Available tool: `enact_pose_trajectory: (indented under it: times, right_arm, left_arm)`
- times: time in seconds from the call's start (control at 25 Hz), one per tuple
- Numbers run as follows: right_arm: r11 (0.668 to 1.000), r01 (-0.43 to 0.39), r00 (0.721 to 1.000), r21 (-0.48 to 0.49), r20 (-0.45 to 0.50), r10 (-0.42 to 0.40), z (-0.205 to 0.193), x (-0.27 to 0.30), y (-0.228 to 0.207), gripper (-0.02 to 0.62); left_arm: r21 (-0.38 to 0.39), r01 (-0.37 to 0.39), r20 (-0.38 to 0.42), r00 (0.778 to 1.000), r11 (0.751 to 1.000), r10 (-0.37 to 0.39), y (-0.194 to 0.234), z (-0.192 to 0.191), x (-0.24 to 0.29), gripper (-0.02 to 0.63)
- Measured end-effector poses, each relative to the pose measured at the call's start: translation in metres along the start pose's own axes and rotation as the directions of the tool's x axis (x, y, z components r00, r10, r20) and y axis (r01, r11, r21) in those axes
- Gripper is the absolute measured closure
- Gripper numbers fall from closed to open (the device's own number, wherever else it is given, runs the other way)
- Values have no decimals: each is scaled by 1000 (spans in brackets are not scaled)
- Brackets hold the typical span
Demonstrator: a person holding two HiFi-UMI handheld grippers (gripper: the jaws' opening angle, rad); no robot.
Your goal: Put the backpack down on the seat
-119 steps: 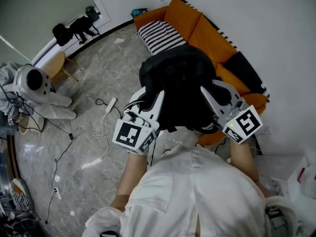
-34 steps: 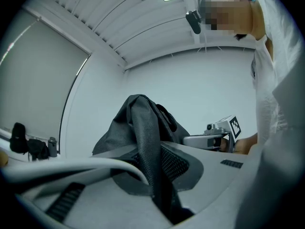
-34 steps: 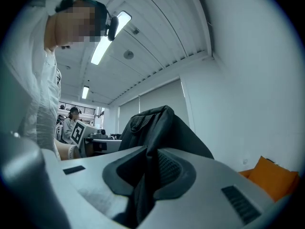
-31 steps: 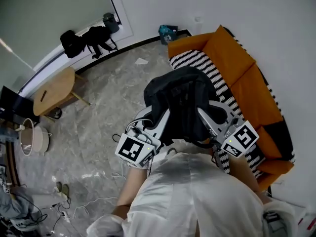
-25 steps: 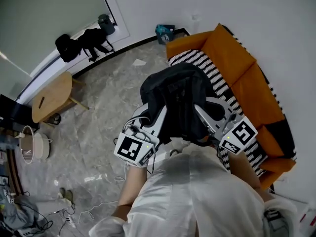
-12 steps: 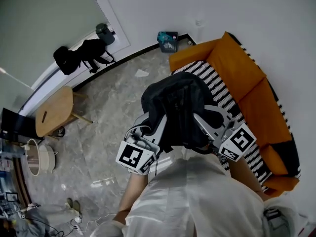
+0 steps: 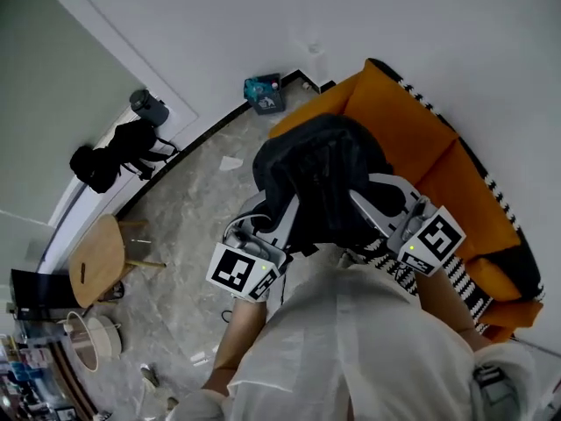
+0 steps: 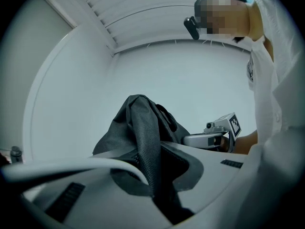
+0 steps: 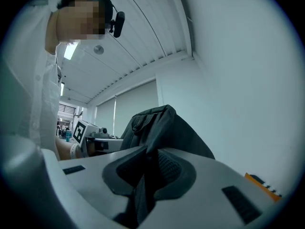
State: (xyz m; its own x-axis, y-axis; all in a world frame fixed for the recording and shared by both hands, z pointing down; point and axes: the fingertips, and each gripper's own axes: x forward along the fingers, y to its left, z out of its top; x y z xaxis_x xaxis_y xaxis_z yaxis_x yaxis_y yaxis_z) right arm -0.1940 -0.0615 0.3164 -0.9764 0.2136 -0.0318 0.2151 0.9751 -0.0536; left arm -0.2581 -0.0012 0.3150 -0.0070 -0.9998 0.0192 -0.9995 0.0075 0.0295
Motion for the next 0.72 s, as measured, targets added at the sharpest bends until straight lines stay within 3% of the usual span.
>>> enact_pose_trajectory:
  times: [0.2,0.36,0.48,0.72]
  right_arm:
    - [993,112,994,-23,6,-112,9,-7,-50,543]
    - [974,224,975,-25,0,-224,9,-14,-87,543]
    - [943,332,943,-14,-19,-332,2,-28,-113,543]
    - [852,523,851,29,-74,-520,-21,-62,-156,543]
  left_arm:
    - [22,109,2,994,994,-109,11,8,60,549]
    - [9,219,-9,976,976,-219,18,5,108,550]
    - [-22,324,-26,945,946,-325,14,-4,145,549]
    - [-79,507,-72,856,858,-512,-5,-29,209,549]
